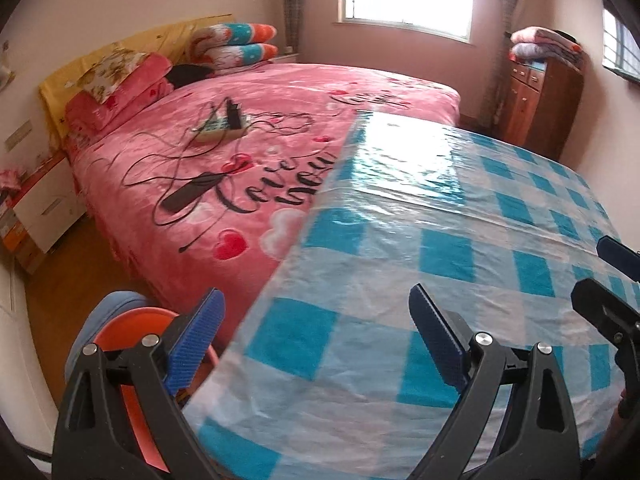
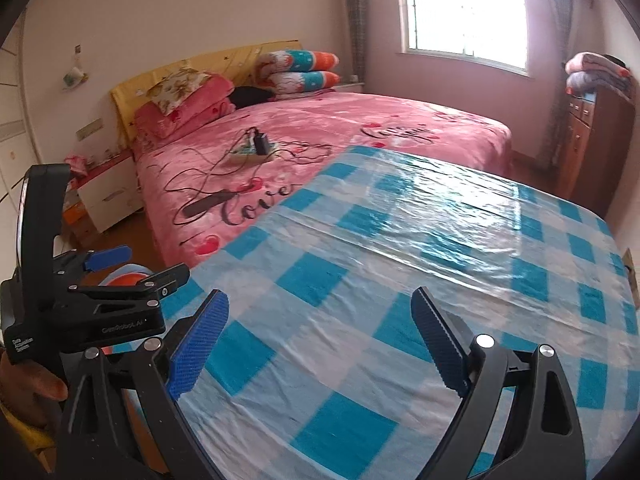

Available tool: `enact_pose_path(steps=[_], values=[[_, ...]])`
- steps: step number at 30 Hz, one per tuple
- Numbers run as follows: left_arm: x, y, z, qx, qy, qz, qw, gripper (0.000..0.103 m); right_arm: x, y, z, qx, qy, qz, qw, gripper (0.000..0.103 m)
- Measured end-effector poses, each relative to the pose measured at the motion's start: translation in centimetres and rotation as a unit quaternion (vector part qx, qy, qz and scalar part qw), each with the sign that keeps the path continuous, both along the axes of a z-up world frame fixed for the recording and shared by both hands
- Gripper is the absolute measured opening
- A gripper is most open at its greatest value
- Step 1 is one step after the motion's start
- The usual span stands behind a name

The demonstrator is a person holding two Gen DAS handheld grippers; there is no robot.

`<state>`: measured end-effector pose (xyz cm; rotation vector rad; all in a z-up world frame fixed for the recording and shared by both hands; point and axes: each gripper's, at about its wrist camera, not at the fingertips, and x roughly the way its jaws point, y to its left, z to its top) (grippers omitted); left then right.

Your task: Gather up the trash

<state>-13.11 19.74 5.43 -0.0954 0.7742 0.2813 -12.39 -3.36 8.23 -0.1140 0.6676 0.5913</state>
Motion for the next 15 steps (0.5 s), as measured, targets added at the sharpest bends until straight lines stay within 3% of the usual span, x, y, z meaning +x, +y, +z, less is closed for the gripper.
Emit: enact_pose_path(steps=[15], values=[[0.9,-6.4,1.6,0.002,-0.025,-0.069,0.9973,0.094,-1.6,-6.7,0.3,-0.003,-0.017,-0.083,0.996,0.091]])
